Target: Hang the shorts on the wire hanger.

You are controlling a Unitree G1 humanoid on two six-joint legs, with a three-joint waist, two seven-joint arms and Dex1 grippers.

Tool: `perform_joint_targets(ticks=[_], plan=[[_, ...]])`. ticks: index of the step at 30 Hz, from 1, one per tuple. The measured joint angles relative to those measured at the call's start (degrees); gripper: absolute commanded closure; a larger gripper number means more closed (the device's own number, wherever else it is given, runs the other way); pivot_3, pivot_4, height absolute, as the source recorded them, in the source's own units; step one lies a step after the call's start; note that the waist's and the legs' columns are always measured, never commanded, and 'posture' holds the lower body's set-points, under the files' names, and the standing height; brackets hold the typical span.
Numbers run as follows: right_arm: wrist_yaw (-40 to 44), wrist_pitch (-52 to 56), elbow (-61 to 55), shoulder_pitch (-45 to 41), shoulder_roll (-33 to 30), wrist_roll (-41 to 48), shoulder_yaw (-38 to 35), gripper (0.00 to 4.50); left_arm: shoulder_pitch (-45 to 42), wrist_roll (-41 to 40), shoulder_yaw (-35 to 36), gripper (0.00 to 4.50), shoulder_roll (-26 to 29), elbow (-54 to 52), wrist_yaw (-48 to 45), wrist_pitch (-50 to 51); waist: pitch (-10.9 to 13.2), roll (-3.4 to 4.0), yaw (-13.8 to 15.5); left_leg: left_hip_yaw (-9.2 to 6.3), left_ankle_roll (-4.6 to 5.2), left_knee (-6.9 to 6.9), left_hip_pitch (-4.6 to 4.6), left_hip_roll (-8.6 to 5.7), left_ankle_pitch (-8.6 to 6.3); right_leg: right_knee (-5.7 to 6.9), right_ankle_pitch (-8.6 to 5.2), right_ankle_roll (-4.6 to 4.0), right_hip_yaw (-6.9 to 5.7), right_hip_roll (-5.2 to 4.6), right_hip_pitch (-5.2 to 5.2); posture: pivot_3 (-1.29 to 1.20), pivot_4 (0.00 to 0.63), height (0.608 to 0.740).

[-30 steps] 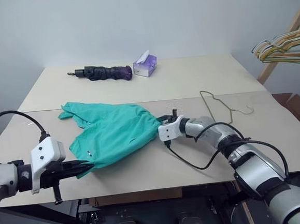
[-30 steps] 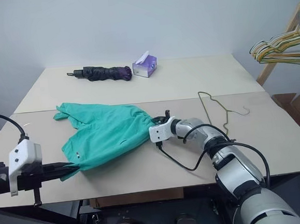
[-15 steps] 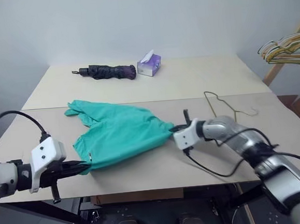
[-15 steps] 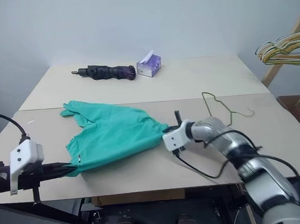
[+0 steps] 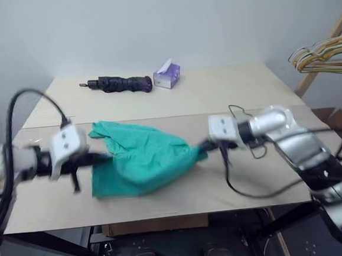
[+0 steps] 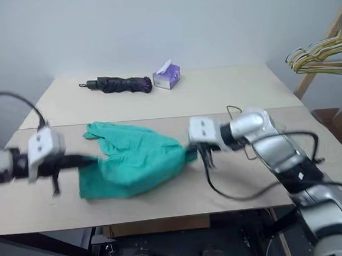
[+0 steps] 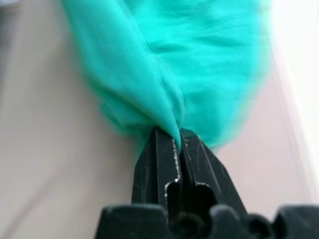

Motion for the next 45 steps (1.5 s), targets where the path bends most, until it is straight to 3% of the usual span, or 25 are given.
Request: perform_joint_targets(ticks=[1,3,5,7,11,14,19,22,26,29,34,37,42,44,45], plan=[[-8.2,1.1,6.6,-5.7,4.0,-2.7,-1.5,4.49,-9.1,4.4,-1.3,4.50,-5.6,6.2,9.5,-1.8,0.0,-0.06,0.6,-0.07,-0.12,0.06,-0.41,0.00,0.07,0.08,0.10,0.00,-0.02,0.00,-0.40,0.12,0.000,0.740],[-21.0,-0.5,14.0,-13.0,7.6,-6.7,-3.8,4.49,-20.3,8.5,-0.4,4.50,-11.6,14.0,23.1,-5.2,-0.1,-0.18,1.0,-0.11,-0.40,0.12,-1.21,-0.04,0.23,0.38,0.20,0.04,-0.01,-0.08,-1.23,0.11,0.000,0.740],[-39.6,-8.0,21.1,-20.8,8.6,-13.3,-6.4,4.49,-31.8,7.3,5.7,4.50,-16.2,18.7,34.2,-10.8,-0.2,-0.28,1.3,-0.08,-1.26,0.11,-2.60,-0.13,0.73,0.51,0.26,0.10,0.06,-0.25,-2.68,0.11,0.000,0.740],[-48.6,-15.0,20.5,-24.0,8.5,-15.7,-9.1,4.49,-36.4,4.2,8.9,4.50,-16.7,18.0,35.4,-16.5,-0.2,-0.26,1.0,0.08,-1.32,-0.12,-2.76,-0.27,0.73,0.51,0.26,0.11,0.06,-0.45,-3.01,0.11,0.000,0.740],[-54.3,-24.0,14.2,-22.2,5.7,-19.6,-10.9,4.49,-36.1,-2.1,12.7,4.50,-14.1,15.4,32.3,-18.3,-0.3,-0.25,0.2,0.18,-1.13,-0.28,-2.61,-0.34,0.47,0.22,0.24,0.13,-0.13,-0.56,-2.76,0.12,0.000,0.740],[-50.7,-26.6,11.5,-15.8,5.4,-20.3,-9.5,4.49,-30.1,-9.0,14.9,4.50,-9.9,11.6,25.9,-12.2,-0.3,-0.25,-1.2,0.23,-1.02,-0.07,-2.57,-0.48,0.43,-0.06,0.21,0.34,-0.11,-0.71,-2.45,0.12,0.000,0.740],[-41.4,-34.0,10.6,-1.8,-0.3,-27.3,-0.1,4.49,-6.8,-18.3,16.9,4.50,-3.4,3.4,11.4,-1.7,-0.2,-0.17,-2.2,0.29,-0.13,0.02,-1.40,-0.43,0.32,0.00,0.37,0.33,-0.08,-0.61,-1.47,0.13,0.000,0.740],[-31.4,-40.6,9.2,6.1,-6.5,-29.5,5.5,4.49,13.7,-16.2,14.8,4.50,3.2,-3.7,0.8,-3.2,-0.2,-0.15,-2.5,0.32,-0.01,-0.27,-0.31,-0.27,0.20,-0.15,0.25,0.24,-0.03,-0.48,-0.46,0.13,0.000,0.740],[-24.0,-44.5,8.2,15.8,-6.8,-31.6,10.7,4.49,32.4,-7.6,5.8,4.50,5.8,-7.3,-6.1,-8.3,-0.2,-0.16,-2.4,0.33,0.02,-0.16,-0.45,-0.21,0.18,0.14,0.22,0.16,0.03,-0.40,-0.71,0.14,0.000,0.740],[-22.9,-44.5,5.1,17.9,-6.7,-33.1,10.7,4.49,37.6,-4.6,3.3,4.50,7.2,-10.4,-8.0,-9.8,-0.2,-0.15,-2.3,0.35,0.02,-0.15,-0.41,-0.21,0.18,0.15,0.21,0.16,0.08,-0.39,-0.69,0.13,0.000,0.740],[-12.1,-44.0,-3.7,23.4,-10.8,-28.5,8.9,4.49,44.8,-5.6,3.6,4.50,12.5,-16.2,-14.0,-7.9,-0.2,-0.16,-1.1,0.37,0.09,-0.13,-0.38,-0.19,0.14,0.02,0.19,0.18,0.04,-0.39,-0.62,0.13,0.000,0.740],[-7.1,-43.8,-6.3,24.9,-12.3,-27.0,8.9,4.49,46.7,-3.2,3.5,4.50,16.4,-16.3,-15.9,-8.0,-0.2,-0.15,-0.9,0.38,0.09,-0.13,-0.33,-0.19,0.14,0.01,0.18,0.16,0.03,-0.39,-0.58,0.12,0.000,0.740],[-2.3,-40.3,-9.5,26.3,-12.3,-25.9,8.8,4.49,46.7,-2.4,3.5,4.50,17.2,-16.7,-16.3,-7.3,-0.2,-0.15,-1.0,0.38,0.12,-0.13,-0.37,-0.19,0.12,-0.01,0.16,0.17,0.02,-0.39,-0.61,0.12,0.000,0.740],[-0.9,-38.8,-10.8,26.8,-12.3,-25.2,8.3,4.01,46.7,-2.1,3.5,4.50,16.9,-16.9,-15.9,-7.2,-0.2,-0.14,-0.9,0.38,0.12,-0.13,-0.38,-0.19,0.12,0.01,0.16,0.17,0.02,-0.39,-0.62,0.12,0.000,0.740],[0.5,-37.5,-11.9,27.3,-12.3,-24.0,7.7,3.78,46.7,-1.9,3.5,4.28,16.5,-16.9,-15.6,-7.0,-0.2,-0.14,-0.9,0.38,0.12,-0.13,-0.36,-0.19,0.12,0.01,0.16,0.17,0.02,-0.39,-0.60,0.12,0.000,0.740]])
